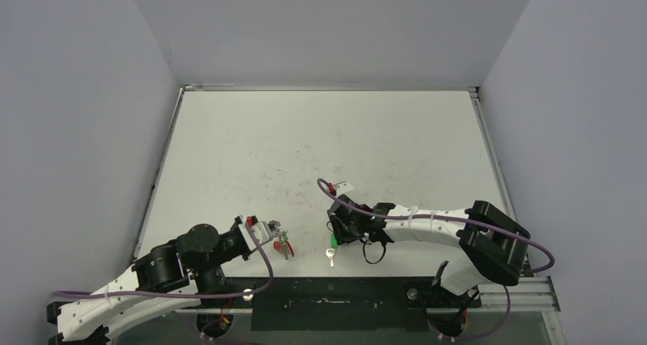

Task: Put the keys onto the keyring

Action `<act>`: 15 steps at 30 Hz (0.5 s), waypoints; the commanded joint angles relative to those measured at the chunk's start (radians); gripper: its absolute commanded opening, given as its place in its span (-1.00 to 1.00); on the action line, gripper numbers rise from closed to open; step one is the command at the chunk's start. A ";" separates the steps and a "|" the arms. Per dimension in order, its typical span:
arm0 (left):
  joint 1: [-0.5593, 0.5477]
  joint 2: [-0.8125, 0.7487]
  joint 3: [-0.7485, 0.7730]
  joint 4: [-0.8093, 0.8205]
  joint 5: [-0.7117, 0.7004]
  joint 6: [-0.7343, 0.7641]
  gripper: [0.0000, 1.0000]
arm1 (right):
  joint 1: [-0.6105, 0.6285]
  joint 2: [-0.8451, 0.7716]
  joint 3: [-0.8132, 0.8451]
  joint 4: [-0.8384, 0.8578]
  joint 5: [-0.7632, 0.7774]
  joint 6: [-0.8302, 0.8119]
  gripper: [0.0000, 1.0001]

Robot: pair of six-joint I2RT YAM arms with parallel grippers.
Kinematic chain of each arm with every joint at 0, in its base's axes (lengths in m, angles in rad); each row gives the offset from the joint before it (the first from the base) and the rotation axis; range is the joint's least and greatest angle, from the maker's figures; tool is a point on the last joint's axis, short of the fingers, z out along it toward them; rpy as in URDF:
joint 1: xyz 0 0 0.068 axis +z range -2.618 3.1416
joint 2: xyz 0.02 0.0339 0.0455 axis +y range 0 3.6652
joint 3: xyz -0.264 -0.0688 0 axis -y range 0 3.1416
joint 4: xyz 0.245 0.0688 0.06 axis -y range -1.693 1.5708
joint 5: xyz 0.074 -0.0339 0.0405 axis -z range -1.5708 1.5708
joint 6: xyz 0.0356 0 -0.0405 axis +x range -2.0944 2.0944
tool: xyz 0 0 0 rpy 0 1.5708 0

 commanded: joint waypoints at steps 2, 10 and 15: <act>-0.005 -0.006 0.022 0.030 -0.002 0.000 -1.00 | -0.001 -0.082 0.055 -0.079 0.018 -0.050 -0.17; -0.005 0.000 0.024 0.030 -0.001 0.001 -1.00 | 0.031 -0.041 0.045 -0.044 -0.021 -0.019 -0.24; -0.005 0.000 0.025 0.027 -0.001 0.000 -1.00 | 0.033 0.033 0.036 -0.036 0.026 -0.023 -0.36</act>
